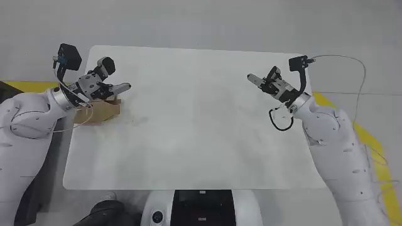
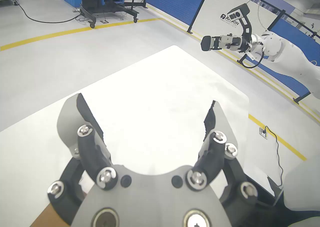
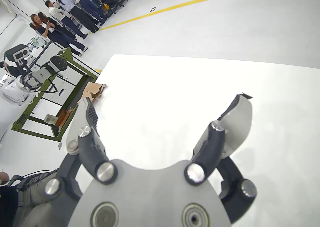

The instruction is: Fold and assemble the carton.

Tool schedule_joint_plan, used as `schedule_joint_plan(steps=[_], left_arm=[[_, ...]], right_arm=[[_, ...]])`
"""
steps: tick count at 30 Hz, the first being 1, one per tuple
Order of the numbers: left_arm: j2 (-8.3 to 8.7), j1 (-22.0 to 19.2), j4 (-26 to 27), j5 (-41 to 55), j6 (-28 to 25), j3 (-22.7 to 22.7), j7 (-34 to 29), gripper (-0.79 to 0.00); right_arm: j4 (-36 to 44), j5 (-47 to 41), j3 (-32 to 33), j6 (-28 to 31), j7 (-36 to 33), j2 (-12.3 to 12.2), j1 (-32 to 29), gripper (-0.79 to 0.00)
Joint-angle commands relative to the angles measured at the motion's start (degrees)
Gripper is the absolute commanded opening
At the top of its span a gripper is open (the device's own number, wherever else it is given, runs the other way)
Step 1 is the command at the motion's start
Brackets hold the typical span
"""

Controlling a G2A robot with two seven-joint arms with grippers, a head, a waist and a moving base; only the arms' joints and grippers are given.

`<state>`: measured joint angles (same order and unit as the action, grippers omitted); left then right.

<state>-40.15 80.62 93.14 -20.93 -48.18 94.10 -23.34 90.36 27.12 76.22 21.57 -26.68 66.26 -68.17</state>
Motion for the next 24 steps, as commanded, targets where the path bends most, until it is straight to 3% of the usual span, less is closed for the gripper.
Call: schedule_joint_plan(steps=[1,12,15,18,24], left_arm=[[0.0,0.0,0.0,0.0,0.0,0.0,0.0,0.0],[-0.03,0.4,-1.5,3.3,2.1,0.3,-1.5,0.0],[0.27,0.7,-3.0,10.3,2.3,0.3,-6.8,0.0],[0.93,0.7,-5.5,22.7,2.9,0.8,-16.0,0.0],[2.47,-0.3,-13.0,40.8,6.4,5.4,-32.3,0.0]], right_arm=[[0.0,0.0,0.0,0.0,0.0,0.0,0.0,-0.001],[0.0,0.0,0.0,0.0,0.0,0.0,0.0,0.0],[0.0,0.0,0.0,0.0,0.0,0.0,0.0,0.0],[0.0,0.0,0.0,0.0,0.0,0.0,0.0,0.0],[0.0,0.0,0.0,0.0,0.0,0.0,0.0,0.0]])
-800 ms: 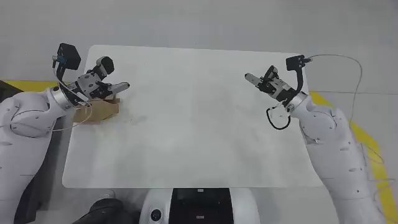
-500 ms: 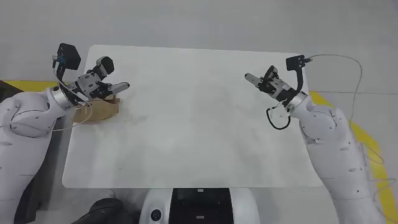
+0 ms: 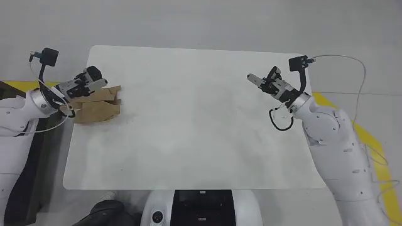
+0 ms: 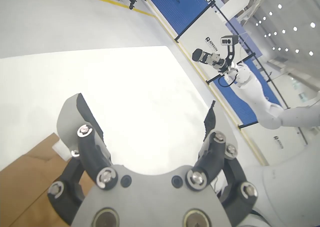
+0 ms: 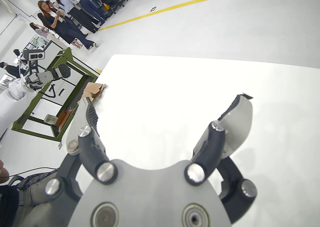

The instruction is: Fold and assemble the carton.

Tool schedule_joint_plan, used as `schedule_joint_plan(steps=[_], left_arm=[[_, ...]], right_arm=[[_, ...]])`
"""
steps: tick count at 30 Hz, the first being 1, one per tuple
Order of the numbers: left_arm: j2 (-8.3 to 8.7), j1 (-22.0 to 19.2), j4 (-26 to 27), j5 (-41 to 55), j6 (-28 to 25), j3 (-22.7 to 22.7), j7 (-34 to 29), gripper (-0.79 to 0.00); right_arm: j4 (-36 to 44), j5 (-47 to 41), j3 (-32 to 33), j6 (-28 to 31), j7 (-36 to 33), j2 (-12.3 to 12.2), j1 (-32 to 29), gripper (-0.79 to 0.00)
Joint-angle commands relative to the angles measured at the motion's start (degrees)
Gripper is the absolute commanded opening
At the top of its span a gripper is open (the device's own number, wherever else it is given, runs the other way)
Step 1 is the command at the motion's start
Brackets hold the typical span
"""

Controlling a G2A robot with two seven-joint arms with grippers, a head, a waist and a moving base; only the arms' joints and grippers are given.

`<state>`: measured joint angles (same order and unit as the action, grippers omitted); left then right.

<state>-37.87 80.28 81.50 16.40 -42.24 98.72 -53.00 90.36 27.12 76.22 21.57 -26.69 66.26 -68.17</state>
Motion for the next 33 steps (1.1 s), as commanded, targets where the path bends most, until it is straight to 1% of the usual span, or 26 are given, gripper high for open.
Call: schedule_joint_plan(steps=[1,4,7,12,15,26,27,30,33], left_arm=[[0.38,-0.1,-2.8,6.0,0.9,1.8,-4.6,0.0],[0.8,-0.4,-7.5,11.9,2.4,4.3,-9.0,0.0],[0.98,-0.9,-11.9,16.4,3.4,5.6,-12.4,0.0],[1.16,-2.7,-19.6,18.6,4.7,6.2,-13.7,0.0],[1.15,-4.2,-23.4,17.4,3.6,5.9,-12.7,0.0],[1.11,-4.1,-23.1,17.2,3.8,5.8,-12.4,0.0],[1.01,-4.0,-21.3,15.2,4.8,5.1,-10.8,0.0],[0.92,-3.9,-20.6,12.5,7.2,4.8,-7.5,0.0],[0.96,-4.0,-23.2,10.9,9.4,4.9,-6.2,0.0]], right_arm=[[0.0,0.0,0.0,0.0,0.0,0.0,0.0,0.0],[0.0,0.0,0.0,0.0,0.0,0.0,0.0,0.0],[0.0,0.0,0.0,0.0,0.0,0.0,0.0,0.0],[0.0,0.0,0.0,0.0,0.0,0.0,0.0,0.0],[0.0,0.0,0.0,0.0,0.0,0.0,0.0,0.0],[0.0,0.0,0.0,0.0,0.0,0.0,0.0,0.0],[0.0,0.0,0.0,0.0,0.0,0.0,0.0,0.0],[0.0,0.0,0.0,0.0,0.0,0.0,0.0,0.0],[0.0,0.0,0.0,0.0,0.0,0.0,0.0,0.0]])
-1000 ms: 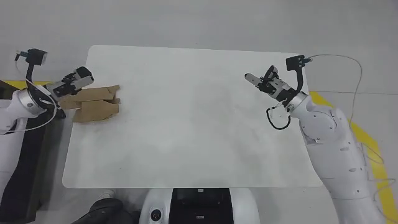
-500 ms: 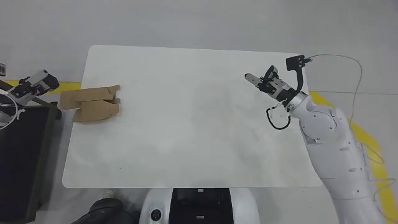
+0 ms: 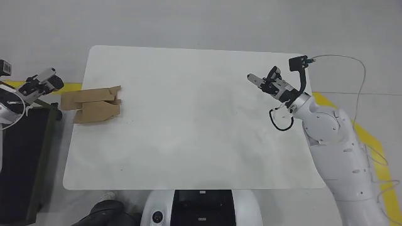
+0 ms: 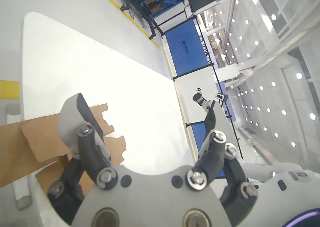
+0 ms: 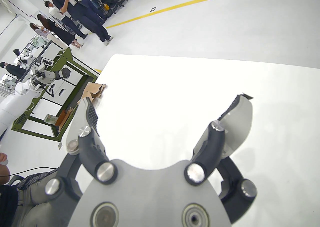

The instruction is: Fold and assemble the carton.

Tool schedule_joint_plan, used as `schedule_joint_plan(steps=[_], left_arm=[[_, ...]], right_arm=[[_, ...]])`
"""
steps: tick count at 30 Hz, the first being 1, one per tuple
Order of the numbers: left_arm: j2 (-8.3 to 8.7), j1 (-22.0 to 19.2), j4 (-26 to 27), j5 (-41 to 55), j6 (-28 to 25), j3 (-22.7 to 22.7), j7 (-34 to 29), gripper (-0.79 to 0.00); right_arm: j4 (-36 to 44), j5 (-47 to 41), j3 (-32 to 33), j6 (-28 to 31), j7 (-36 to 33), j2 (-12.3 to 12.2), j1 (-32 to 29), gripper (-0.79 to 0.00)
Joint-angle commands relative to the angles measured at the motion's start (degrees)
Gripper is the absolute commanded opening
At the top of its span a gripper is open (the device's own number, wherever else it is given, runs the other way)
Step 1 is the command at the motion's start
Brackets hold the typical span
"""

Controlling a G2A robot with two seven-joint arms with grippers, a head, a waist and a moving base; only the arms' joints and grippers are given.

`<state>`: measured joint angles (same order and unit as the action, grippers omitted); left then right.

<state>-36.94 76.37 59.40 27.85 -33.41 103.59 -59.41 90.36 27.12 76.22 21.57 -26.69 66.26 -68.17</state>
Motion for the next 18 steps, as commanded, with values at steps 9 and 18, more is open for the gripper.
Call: schedule_joint_plan(steps=[9,18], left_arm=[[0.01,-4.2,-15.7,-4.7,1.6,-0.7,3.6,0.0],[-0.98,-12.3,-27.2,-9.3,2.1,-5.0,8.3,0.0]], right_arm=[[0.0,0.0,0.0,0.0,0.0,0.0,0.0,0.0],[0.0,0.0,0.0,0.0,0.0,0.0,0.0,0.0]])
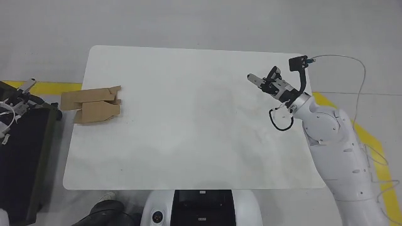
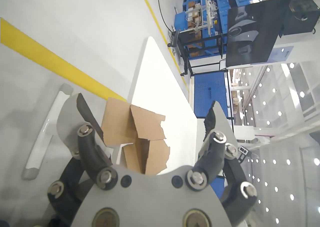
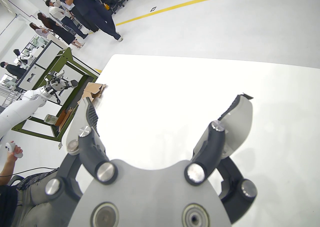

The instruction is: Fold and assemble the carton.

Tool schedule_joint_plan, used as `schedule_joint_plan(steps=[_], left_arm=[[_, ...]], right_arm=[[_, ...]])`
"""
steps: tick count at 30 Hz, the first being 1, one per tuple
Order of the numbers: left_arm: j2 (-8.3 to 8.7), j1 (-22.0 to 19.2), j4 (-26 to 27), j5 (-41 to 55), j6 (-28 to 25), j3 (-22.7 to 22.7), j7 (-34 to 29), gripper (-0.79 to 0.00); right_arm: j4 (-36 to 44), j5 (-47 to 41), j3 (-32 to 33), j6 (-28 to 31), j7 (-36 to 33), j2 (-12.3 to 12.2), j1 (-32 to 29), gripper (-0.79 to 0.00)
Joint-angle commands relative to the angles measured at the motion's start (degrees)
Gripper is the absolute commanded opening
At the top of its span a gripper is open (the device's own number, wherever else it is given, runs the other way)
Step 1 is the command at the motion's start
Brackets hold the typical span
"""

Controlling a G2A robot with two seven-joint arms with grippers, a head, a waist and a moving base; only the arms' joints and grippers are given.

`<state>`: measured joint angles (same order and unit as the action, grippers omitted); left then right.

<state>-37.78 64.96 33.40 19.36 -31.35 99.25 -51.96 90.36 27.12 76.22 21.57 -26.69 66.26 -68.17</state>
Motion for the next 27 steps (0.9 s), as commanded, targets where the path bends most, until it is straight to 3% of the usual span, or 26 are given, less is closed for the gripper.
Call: schedule_joint_plan(steps=[1,12,26,27], left_arm=[[-0.43,-1.8,-2.6,-1.1,0.5,-1.4,1.1,0.0],[-3.18,-9.9,-14.2,-6.2,-0.3,-7.4,5.7,0.0],[-6.15,-14.6,-18.0,-10.4,-5.0,-11.9,7.5,-0.012],[-6.3,-14.9,-18.1,-10.5,-5.1,-12.1,7.4,-0.4]], right_arm=[[0.0,0.0,0.0,0.0,0.0,0.0,0.0,0.0],[0.0,0.0,0.0,0.0,0.0,0.0,0.0,0.0],[0.0,0.0,0.0,0.0,0.0,0.0,0.0,0.0],[0.0,0.0,0.0,0.0,0.0,0.0,0.0,0.0]])
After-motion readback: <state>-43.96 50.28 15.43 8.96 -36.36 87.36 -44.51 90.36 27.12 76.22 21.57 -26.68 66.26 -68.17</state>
